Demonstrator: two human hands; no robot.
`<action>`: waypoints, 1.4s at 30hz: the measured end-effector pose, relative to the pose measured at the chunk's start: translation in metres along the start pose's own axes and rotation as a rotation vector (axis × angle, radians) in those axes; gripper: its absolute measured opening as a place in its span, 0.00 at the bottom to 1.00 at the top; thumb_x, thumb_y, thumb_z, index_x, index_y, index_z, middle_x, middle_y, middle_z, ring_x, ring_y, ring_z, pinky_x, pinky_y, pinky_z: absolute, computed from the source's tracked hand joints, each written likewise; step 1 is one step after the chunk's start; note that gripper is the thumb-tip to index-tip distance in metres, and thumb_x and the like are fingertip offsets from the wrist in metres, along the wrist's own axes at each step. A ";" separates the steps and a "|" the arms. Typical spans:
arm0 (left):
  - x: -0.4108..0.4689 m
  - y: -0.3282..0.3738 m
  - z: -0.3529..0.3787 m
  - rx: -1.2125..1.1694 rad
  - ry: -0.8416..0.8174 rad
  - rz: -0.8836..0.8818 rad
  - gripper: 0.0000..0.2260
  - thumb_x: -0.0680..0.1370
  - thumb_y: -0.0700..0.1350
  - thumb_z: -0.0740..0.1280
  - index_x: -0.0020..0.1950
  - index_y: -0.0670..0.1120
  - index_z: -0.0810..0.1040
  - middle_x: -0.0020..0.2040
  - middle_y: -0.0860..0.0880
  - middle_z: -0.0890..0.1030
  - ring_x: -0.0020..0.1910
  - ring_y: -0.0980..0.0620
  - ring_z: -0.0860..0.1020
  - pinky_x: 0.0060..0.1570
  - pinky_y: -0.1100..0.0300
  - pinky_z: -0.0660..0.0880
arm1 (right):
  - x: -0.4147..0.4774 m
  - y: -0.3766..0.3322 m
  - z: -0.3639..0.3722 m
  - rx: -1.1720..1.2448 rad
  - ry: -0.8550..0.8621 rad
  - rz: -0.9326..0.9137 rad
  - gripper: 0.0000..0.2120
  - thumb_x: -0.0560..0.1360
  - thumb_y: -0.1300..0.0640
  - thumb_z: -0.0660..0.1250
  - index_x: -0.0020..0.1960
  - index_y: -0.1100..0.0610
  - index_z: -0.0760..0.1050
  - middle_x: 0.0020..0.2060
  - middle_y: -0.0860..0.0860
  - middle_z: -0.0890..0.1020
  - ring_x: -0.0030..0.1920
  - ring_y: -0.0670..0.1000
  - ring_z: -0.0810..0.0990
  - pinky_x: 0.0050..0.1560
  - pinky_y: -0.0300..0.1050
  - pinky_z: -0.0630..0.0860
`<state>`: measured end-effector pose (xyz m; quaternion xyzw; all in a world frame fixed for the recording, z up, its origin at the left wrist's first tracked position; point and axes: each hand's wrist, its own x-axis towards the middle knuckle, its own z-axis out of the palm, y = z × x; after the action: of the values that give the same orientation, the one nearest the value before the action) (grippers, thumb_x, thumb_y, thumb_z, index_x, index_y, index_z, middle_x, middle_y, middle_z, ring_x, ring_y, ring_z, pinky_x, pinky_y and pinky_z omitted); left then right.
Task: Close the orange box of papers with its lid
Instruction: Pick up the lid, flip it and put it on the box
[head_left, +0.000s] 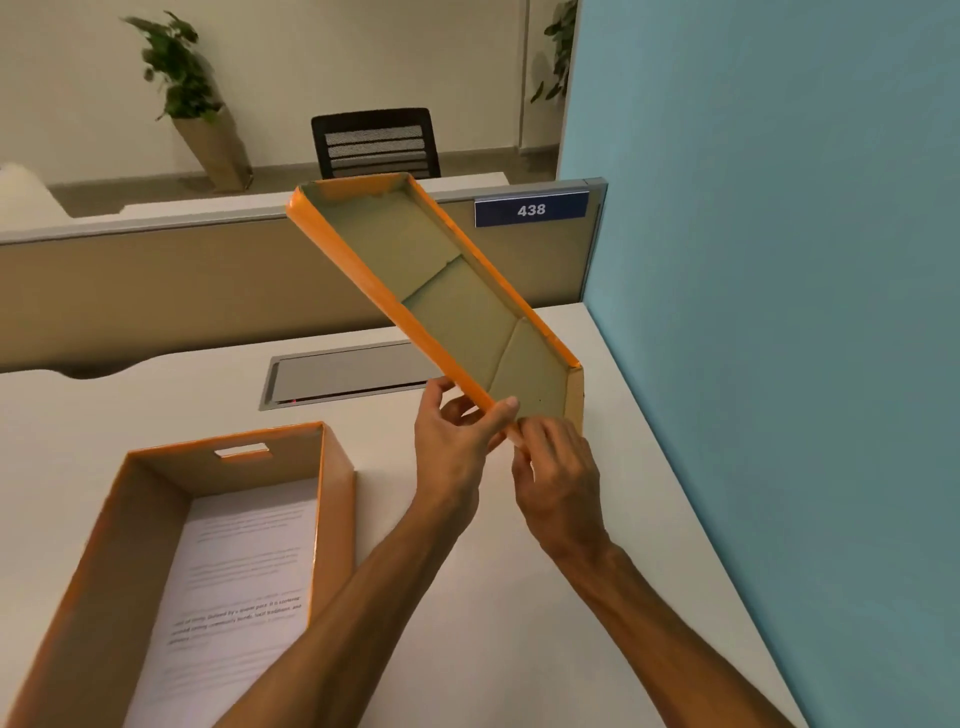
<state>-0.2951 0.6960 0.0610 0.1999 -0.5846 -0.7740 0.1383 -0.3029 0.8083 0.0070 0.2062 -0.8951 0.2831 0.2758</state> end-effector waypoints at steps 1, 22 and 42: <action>-0.004 0.007 -0.001 0.021 0.000 0.038 0.28 0.68 0.43 0.79 0.64 0.49 0.71 0.56 0.45 0.82 0.53 0.45 0.83 0.51 0.47 0.82 | 0.002 -0.005 -0.002 0.012 0.034 -0.004 0.16 0.77 0.51 0.66 0.54 0.63 0.81 0.48 0.59 0.85 0.48 0.59 0.84 0.52 0.58 0.82; -0.013 0.066 -0.196 0.388 -0.260 -0.003 0.34 0.75 0.58 0.68 0.76 0.49 0.61 0.75 0.45 0.67 0.67 0.46 0.71 0.57 0.52 0.73 | -0.015 -0.144 -0.087 0.739 0.094 0.480 0.15 0.73 0.48 0.73 0.58 0.45 0.75 0.55 0.47 0.82 0.49 0.50 0.83 0.46 0.45 0.81; -0.102 0.135 -0.362 0.364 -0.103 -0.035 0.22 0.74 0.45 0.72 0.66 0.47 0.73 0.59 0.48 0.80 0.58 0.42 0.79 0.47 0.52 0.79 | -0.051 -0.203 -0.077 1.164 -0.204 0.726 0.15 0.74 0.54 0.72 0.60 0.47 0.76 0.56 0.49 0.81 0.55 0.55 0.81 0.47 0.55 0.81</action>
<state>-0.0372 0.3971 0.1198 0.1920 -0.7178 -0.6669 0.0561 -0.1283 0.7134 0.1092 0.0338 -0.6316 0.7707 -0.0772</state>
